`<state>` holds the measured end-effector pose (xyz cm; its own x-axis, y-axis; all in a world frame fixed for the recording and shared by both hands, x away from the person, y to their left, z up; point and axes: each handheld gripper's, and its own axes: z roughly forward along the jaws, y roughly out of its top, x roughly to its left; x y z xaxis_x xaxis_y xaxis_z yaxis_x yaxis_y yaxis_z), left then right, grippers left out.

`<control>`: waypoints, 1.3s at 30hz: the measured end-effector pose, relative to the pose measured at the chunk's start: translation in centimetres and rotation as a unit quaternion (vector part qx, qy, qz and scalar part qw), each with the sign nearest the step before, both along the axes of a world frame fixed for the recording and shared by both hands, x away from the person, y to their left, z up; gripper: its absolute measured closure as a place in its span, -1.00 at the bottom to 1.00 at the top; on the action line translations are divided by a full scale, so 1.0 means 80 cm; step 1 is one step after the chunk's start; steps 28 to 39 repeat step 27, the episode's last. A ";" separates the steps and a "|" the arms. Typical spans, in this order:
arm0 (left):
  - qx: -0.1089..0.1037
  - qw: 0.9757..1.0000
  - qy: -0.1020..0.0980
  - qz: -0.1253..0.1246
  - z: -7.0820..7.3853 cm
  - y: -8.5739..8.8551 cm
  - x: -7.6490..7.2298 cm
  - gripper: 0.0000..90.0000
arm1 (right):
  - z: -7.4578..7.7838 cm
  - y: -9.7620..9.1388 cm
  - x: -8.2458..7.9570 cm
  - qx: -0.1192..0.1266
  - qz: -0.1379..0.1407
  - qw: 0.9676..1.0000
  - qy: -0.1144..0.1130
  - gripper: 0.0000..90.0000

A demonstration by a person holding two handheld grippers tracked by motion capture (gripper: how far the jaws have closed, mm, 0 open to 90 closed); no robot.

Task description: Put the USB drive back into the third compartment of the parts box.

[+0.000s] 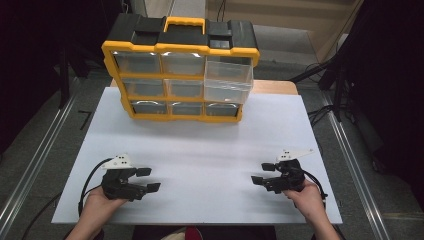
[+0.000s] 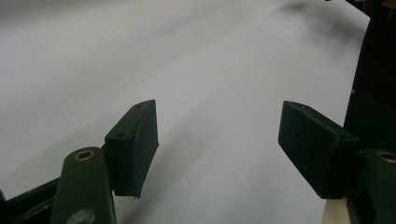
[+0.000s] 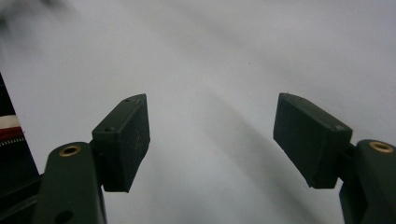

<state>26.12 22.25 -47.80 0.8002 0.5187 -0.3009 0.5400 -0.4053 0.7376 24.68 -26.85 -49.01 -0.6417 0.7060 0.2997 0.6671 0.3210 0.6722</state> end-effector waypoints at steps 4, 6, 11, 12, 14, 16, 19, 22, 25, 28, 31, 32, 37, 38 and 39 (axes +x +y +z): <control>0.001 1.000 0.002 0.000 -0.001 0.000 0.000 -0.33 | -0.001 -0.009 -0.005 0.003 -0.011 1.000 0.001 -0.43; 0.001 1.000 0.000 0.000 0.000 0.000 0.000 -0.33 | -0.002 -0.011 -0.005 0.001 -0.014 1.000 0.000 -0.43; 0.000 1.000 0.000 0.000 0.000 0.000 0.000 -0.33 | -0.003 -0.010 -0.004 0.001 -0.012 1.000 0.001 -0.43; 0.001 1.000 0.000 0.000 0.000 0.000 0.000 -0.33 | -0.003 -0.009 -0.004 -0.001 -0.012 1.000 0.001 -0.43; 0.002 1.000 0.000 0.000 0.000 0.000 0.000 -0.33 | -0.003 -0.008 -0.004 -0.001 -0.012 1.000 0.002 -0.43; 0.002 1.000 0.000 -0.001 0.000 0.000 -0.001 -0.33 | -0.003 -0.008 -0.004 0.000 -0.012 1.000 0.001 -0.43; 0.001 1.000 0.000 0.000 0.000 0.000 0.000 -0.33 | -0.003 -0.008 -0.003 -0.001 -0.009 1.000 0.000 -0.43; -0.001 1.000 0.000 -0.002 0.000 0.000 0.000 -0.33 | -0.004 -0.008 -0.003 -0.002 -0.010 1.000 0.000 -0.43; -0.019 1.000 -0.002 -0.004 0.003 0.001 0.000 -0.38 | -0.003 -0.008 -0.003 0.000 -0.008 1.000 0.001 -0.43; -0.024 1.000 -0.009 0.000 0.004 0.003 0.001 -0.39 | -0.004 -0.009 -0.002 0.004 -0.007 1.000 0.011 -0.43; -0.024 1.000 -0.009 0.000 0.004 0.003 0.001 -0.39 | -0.004 -0.009 -0.002 0.004 -0.007 1.000 0.011 -0.43; -0.024 1.000 -0.009 0.000 0.004 0.003 0.001 -0.39 | -0.004 -0.009 -0.002 0.004 -0.007 1.000 0.011 -0.43; -0.024 1.000 -0.009 0.000 0.004 0.003 0.001 -0.39 | -0.004 -0.009 -0.002 0.004 -0.007 1.000 0.011 -0.43; -0.024 1.000 -0.009 0.000 0.004 0.003 0.001 -0.39 | -0.004 -0.009 -0.002 0.004 -0.007 1.000 0.011 -0.43; -0.024 1.000 -0.009 0.000 0.004 0.003 0.001 -0.39 | -0.004 -0.009 -0.002 0.004 -0.007 1.000 0.011 -0.43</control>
